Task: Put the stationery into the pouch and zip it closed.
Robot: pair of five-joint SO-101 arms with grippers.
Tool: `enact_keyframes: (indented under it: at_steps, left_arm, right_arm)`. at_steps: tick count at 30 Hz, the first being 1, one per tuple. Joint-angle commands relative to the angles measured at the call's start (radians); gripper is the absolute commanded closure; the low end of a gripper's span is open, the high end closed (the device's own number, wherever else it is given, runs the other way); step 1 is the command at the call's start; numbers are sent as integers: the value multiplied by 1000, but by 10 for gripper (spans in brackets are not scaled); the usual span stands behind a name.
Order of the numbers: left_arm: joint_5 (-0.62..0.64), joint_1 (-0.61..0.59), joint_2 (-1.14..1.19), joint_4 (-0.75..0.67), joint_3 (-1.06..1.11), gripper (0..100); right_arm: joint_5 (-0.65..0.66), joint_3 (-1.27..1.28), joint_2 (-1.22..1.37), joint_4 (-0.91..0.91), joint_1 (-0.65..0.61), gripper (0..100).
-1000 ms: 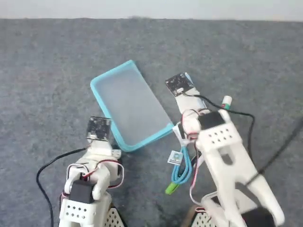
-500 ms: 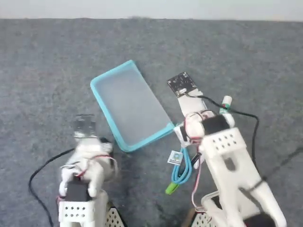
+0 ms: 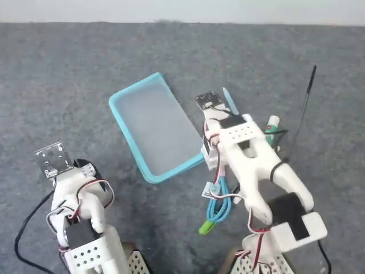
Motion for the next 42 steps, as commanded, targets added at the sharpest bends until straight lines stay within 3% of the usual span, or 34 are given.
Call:
enact_keyframes:
  at_steps: [1,11,17,22,24,29,32,38,42]
  left_arm:
    - [12,-5,-17,-29,-8,986]
    - [12,-5,-17,-29,-8,986]
    - [9,-11,-20,-37,-8,986]
    - [-9,-12,-20,-107,-8,986]
    - [-94,-12,-20,-118,-8,985]
    - [-516,37,-20,2,-38,984]
    - [-519,124,-20,68,-47,983]
    - [-474,183,-12,64,-186,975]
    - [-436,250,-12,63,-312,854]
  right_arm:
    - [-15,-38,27,-39,-10,775]
    - [-77,-40,151,-70,-2,784]
    - [-71,-40,133,-61,-1,998]
    - [-69,-32,38,-12,10,991]
    - [-71,-21,-45,-5,33,991]
    - [-38,77,-328,-7,62,991]
    - [74,115,-486,-2,28,991]
    - [89,97,-682,79,-47,991]
    - [95,86,-743,84,-39,991]
